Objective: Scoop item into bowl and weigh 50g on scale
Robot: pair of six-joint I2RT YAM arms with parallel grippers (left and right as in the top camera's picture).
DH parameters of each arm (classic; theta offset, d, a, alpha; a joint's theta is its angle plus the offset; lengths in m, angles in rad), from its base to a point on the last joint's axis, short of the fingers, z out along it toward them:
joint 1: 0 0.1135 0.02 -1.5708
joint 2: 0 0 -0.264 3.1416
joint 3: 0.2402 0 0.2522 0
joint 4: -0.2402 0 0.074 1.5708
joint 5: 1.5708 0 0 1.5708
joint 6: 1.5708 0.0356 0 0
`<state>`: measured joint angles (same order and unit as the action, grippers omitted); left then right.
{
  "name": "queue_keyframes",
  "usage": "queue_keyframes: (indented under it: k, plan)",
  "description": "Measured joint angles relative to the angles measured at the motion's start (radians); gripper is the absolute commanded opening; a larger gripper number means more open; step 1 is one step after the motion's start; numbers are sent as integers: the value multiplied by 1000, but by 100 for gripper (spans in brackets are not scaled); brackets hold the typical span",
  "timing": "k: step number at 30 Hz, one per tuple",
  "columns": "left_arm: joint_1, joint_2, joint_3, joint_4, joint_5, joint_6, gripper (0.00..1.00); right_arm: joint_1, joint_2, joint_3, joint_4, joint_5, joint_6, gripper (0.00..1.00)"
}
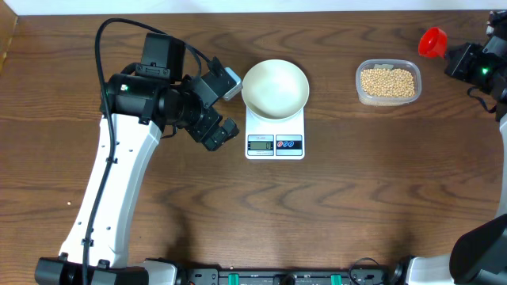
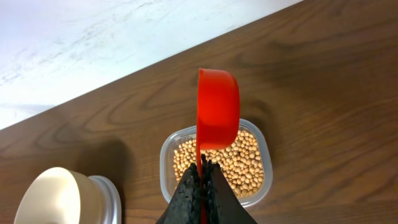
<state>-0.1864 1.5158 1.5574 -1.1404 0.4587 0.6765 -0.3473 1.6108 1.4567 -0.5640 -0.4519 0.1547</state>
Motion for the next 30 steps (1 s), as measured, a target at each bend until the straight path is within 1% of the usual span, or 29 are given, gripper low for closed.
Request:
queue_keyframes:
  k: [23, 30]
  plan:
    - [0, 0, 0, 0, 0, 0, 98, 0, 0, 0, -19, 0, -8, 1]
    - [0, 0, 0, 0, 0, 0, 98, 0, 0, 1, -92, 0, -15, 1]
